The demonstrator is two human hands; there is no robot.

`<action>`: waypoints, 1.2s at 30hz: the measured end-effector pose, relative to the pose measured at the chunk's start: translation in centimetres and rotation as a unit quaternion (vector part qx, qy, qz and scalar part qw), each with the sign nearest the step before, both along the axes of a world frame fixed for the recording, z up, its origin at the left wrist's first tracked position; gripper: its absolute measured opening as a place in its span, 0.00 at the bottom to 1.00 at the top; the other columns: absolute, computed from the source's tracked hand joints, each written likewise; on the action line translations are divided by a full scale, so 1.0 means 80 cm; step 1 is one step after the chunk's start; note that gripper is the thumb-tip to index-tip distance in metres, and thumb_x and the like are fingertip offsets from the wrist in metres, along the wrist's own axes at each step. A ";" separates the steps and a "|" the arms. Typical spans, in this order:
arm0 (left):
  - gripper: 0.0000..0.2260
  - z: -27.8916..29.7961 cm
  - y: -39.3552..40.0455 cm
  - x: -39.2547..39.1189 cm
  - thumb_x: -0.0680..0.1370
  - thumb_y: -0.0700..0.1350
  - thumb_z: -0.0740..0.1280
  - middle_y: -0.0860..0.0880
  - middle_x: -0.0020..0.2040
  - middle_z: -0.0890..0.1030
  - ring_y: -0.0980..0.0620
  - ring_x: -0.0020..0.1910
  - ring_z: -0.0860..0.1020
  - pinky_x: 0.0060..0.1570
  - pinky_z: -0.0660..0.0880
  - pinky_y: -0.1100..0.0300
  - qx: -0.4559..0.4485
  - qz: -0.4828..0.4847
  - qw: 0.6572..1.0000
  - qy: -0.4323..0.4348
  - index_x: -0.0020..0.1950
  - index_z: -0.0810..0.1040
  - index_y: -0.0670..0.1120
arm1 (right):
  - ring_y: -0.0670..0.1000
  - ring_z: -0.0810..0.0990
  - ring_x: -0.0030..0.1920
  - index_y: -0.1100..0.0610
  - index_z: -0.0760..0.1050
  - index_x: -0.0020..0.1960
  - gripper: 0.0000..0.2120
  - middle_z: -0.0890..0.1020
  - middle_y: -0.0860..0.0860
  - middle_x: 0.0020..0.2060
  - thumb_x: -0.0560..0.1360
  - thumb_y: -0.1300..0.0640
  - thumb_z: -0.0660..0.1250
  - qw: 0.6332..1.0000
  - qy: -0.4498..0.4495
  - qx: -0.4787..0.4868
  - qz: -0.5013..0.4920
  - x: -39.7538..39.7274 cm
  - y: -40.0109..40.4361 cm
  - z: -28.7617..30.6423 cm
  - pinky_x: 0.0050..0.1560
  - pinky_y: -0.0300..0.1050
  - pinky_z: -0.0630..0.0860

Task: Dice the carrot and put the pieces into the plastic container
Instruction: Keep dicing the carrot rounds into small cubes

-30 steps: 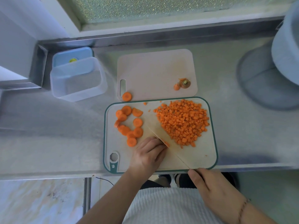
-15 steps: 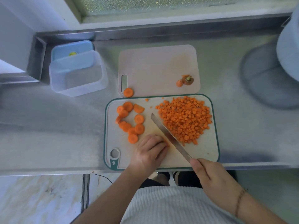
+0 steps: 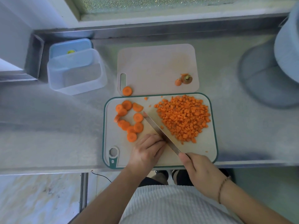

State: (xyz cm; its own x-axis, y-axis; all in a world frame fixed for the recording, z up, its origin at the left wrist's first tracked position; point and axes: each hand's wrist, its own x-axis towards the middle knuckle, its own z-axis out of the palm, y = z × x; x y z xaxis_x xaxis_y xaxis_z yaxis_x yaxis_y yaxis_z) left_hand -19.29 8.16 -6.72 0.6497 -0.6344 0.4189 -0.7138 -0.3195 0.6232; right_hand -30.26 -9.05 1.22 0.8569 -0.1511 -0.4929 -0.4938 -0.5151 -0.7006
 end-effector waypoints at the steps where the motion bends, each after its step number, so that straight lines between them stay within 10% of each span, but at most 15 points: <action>1: 0.02 0.001 0.000 0.000 0.77 0.36 0.74 0.44 0.49 0.84 0.45 0.48 0.83 0.49 0.79 0.52 -0.002 0.000 1.000 -0.001 0.48 0.86 0.37 | 0.47 0.74 0.31 0.52 0.68 0.33 0.33 0.73 0.49 0.26 0.71 0.26 0.40 1.000 -0.008 0.001 -0.006 0.002 0.000 -0.001 0.37 0.47 0.74; 8: 0.02 0.004 0.007 -0.006 0.76 0.36 0.75 0.43 0.49 0.83 0.44 0.48 0.81 0.51 0.79 0.50 -0.004 0.022 1.000 -0.007 0.47 0.85 0.37 | 0.46 0.74 0.31 0.52 0.69 0.33 0.30 0.76 0.46 0.28 0.72 0.29 0.44 1.000 -0.007 -0.014 -0.027 -0.029 -0.008 0.021 0.33 0.36 0.68; 14: 0.04 -0.002 0.007 -0.004 0.78 0.37 0.72 0.45 0.49 0.85 0.45 0.48 0.82 0.49 0.80 0.51 -0.007 0.026 1.000 -0.008 0.45 0.85 0.38 | 0.39 0.77 0.52 0.47 0.77 0.52 0.27 0.82 0.41 0.46 0.77 0.34 0.44 1.000 -0.015 0.002 0.011 -0.040 -0.006 0.014 0.56 0.33 0.71; 21: 0.02 -0.002 0.008 -0.003 0.77 0.36 0.73 0.45 0.49 0.85 0.46 0.48 0.82 0.48 0.79 0.51 0.000 0.021 1.000 0.002 0.47 0.86 0.38 | 0.45 0.72 0.30 0.52 0.68 0.34 0.27 0.73 0.47 0.27 0.74 0.34 0.43 0.999 0.026 -0.005 0.023 0.000 0.002 0.011 0.37 0.42 0.72; 36: 0.02 0.002 0.014 -0.008 0.76 0.37 0.74 0.46 0.48 0.84 0.46 0.48 0.81 0.52 0.79 0.54 0.021 0.055 0.998 -0.002 0.47 0.86 0.39 | 0.44 0.76 0.36 0.50 0.72 0.36 0.26 0.77 0.46 0.29 0.77 0.34 0.45 1.000 -0.011 -0.014 0.002 -0.034 -0.009 0.024 0.40 0.35 0.71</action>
